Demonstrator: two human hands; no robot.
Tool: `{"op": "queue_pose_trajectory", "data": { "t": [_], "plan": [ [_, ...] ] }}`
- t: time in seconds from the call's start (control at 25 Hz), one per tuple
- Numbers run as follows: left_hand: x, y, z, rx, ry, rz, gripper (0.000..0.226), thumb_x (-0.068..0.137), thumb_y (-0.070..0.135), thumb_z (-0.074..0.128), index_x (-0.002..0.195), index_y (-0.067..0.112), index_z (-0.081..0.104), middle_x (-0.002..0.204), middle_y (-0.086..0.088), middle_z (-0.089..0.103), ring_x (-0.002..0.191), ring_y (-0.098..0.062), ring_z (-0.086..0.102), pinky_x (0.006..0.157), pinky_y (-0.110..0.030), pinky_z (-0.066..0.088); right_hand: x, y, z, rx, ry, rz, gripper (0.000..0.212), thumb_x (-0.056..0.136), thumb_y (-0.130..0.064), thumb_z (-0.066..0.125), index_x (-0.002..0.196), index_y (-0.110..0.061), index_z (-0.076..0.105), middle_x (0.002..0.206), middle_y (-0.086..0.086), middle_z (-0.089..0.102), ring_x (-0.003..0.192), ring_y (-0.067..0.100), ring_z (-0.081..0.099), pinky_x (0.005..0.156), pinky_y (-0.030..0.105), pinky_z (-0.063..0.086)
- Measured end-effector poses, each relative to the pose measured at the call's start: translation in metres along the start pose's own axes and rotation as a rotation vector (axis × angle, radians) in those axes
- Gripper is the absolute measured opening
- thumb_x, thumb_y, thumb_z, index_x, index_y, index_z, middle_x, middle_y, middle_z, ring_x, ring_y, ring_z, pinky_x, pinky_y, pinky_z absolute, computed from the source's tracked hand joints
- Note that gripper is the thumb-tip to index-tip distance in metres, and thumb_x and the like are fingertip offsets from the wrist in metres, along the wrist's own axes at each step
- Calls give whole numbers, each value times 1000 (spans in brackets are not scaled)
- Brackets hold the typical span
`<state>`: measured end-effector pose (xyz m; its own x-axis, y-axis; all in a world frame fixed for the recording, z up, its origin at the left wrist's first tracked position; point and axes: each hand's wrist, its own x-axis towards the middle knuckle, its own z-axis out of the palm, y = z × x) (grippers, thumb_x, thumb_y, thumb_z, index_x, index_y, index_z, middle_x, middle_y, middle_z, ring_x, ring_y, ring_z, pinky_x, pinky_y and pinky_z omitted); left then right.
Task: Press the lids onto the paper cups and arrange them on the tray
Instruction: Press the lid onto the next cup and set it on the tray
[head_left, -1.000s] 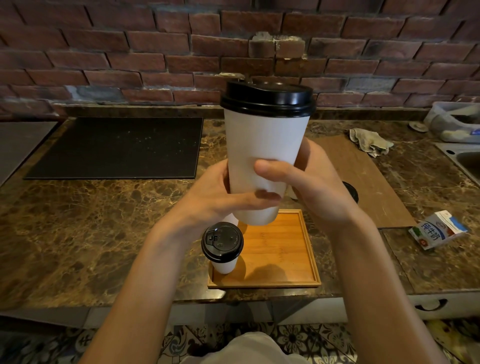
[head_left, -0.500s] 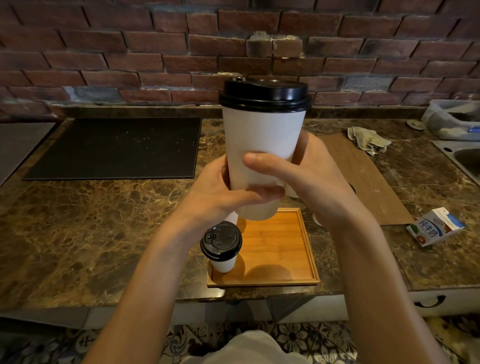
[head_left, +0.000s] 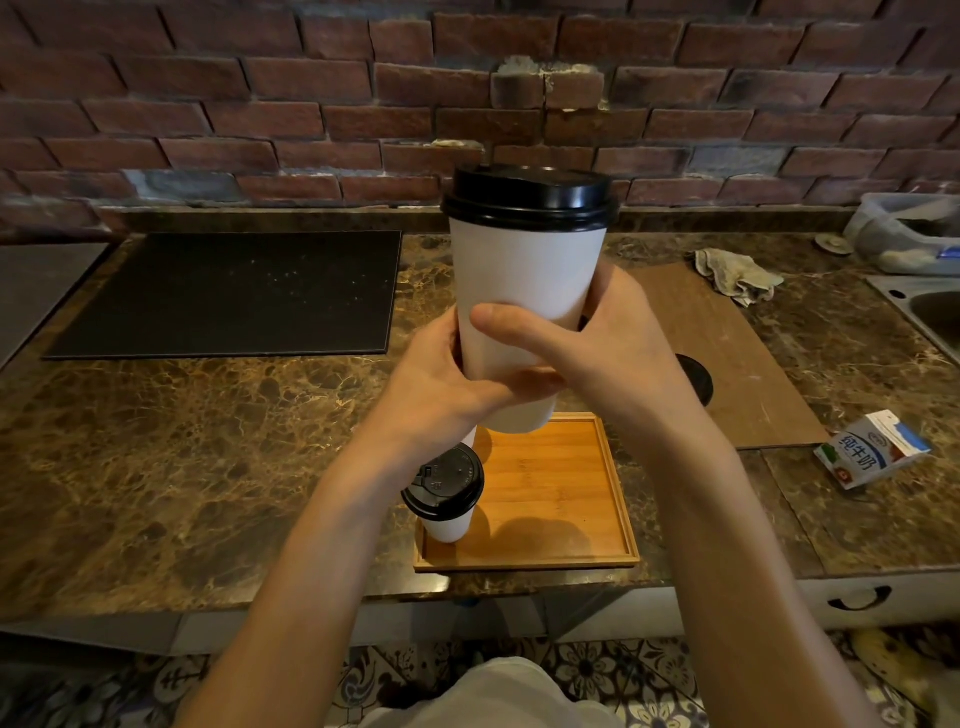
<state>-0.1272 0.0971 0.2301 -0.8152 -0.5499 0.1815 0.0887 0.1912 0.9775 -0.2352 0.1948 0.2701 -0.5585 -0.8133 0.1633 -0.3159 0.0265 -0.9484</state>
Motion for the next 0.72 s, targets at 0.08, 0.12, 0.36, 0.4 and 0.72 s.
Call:
{"op": "queue_pose_trajectory", "data": {
  "t": [0.08, 0.12, 0.36, 0.4, 0.72],
  "plan": [
    [-1, 2, -1, -10, -43, 24, 46, 67, 14, 82, 99, 33, 56, 87, 26, 69, 85, 4, 66, 63, -7, 50, 0, -1, -2, 14, -20, -11, 68, 66, -41, 82, 125, -21, 54, 112, -5, 65, 101, 11, 65, 79, 35, 60],
    [0, 4, -2, -18, -60, 31, 46, 66, 14, 82, 100, 33, 57, 88, 25, 69, 86, 3, 67, 64, -8, 50, 1, -1, -4, 37, -35, -20, 65, 64, -41, 80, 121, -23, 56, 108, -6, 66, 98, 9, 66, 75, 29, 60],
    [0, 16, -9, -127, -234, 9, 50, 68, 20, 78, 112, 27, 57, 100, 17, 70, 96, -3, 66, 74, -13, 51, 3, -1, -14, 184, -168, -62, 54, 63, -39, 78, 113, -23, 62, 105, -1, 71, 98, 14, 69, 78, 29, 59],
    [0, 17, -10, -153, -258, -2, 51, 68, 23, 75, 115, 26, 56, 103, 15, 70, 99, -5, 66, 76, -14, 51, 3, 0, -15, 216, -194, -67, 50, 64, -39, 75, 111, -26, 63, 105, -1, 72, 100, 16, 69, 81, 31, 59],
    [-5, 16, -12, -216, -306, -31, 52, 67, 21, 70, 117, 20, 57, 105, 11, 69, 101, -10, 65, 78, -19, 52, 1, 1, -18, 291, -300, -55, 47, 67, -34, 71, 112, -27, 62, 106, -1, 72, 102, 17, 69, 80, 28, 57]
  ]
}}
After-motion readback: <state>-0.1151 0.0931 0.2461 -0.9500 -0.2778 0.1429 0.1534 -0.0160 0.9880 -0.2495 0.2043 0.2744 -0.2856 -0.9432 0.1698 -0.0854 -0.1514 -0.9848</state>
